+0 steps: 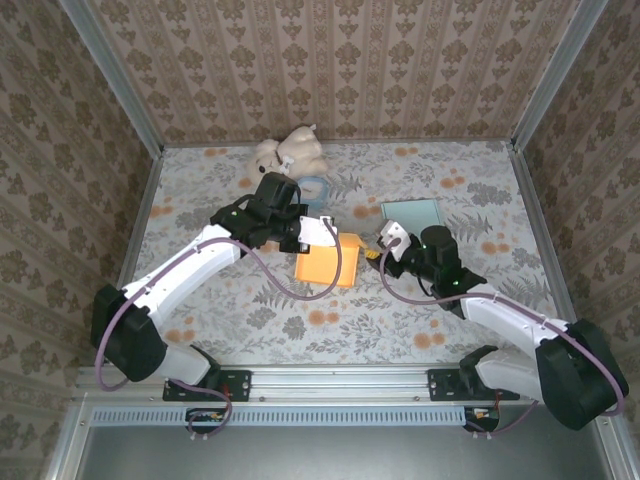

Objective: Fold the paper box

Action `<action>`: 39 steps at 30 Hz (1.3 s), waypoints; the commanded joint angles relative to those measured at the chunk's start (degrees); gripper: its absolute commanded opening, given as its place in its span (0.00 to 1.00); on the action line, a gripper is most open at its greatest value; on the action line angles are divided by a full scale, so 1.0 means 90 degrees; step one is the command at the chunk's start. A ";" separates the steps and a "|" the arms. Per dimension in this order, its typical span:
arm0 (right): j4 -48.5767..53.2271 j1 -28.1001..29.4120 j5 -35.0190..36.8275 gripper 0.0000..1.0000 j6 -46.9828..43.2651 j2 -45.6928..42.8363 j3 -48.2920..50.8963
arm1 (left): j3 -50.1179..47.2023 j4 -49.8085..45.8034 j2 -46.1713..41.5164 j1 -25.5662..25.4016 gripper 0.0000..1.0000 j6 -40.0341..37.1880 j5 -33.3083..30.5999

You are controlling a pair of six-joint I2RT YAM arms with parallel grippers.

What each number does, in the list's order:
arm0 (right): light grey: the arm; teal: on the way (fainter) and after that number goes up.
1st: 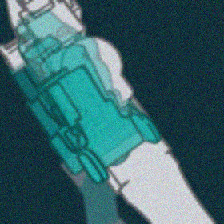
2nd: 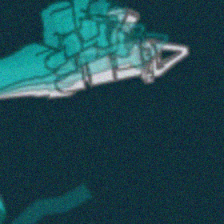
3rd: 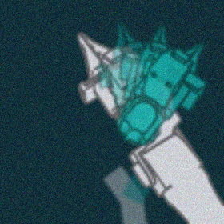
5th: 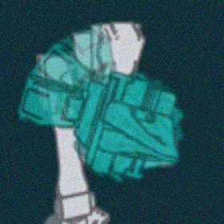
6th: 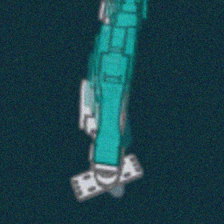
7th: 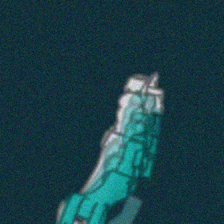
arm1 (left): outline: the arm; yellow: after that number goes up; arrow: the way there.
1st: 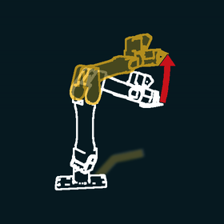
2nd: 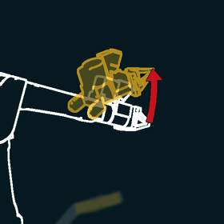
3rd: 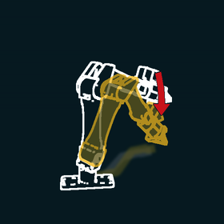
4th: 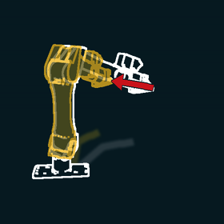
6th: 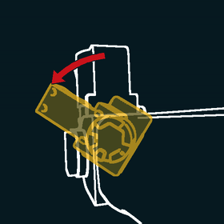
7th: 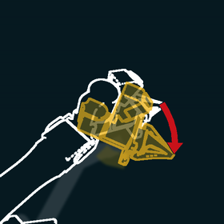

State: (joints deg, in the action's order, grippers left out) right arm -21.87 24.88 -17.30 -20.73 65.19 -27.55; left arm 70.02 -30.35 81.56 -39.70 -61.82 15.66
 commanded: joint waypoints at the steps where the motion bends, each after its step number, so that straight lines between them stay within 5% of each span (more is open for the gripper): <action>1: 0.0025 -0.0006 -0.0251 0.53 -0.0334 -0.0353 -0.0127 | 0.0096 -0.0091 -0.0005 0.0026 0.00 -0.0169 0.0143; 8: 0.0232 -0.0079 0.0301 0.53 -0.0635 -0.0195 -0.0323 | 0.0103 -0.0183 -0.0046 0.0012 0.00 -0.0119 0.0178; 33: -0.0240 0.0056 -0.1503 0.50 -0.1757 0.0976 -0.0819 | 0.0074 -0.0266 -0.0068 -0.0408 0.00 -0.0459 0.0331; 39: 0.0065 0.0109 -0.1696 0.30 -0.2208 0.1048 -0.0952 | 0.0072 -0.0298 -0.0078 -0.0596 0.00 -0.0553 0.0152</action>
State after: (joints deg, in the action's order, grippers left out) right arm -20.60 25.15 -29.02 -37.67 74.13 -33.67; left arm 70.02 -31.68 81.54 -43.07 -64.69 14.15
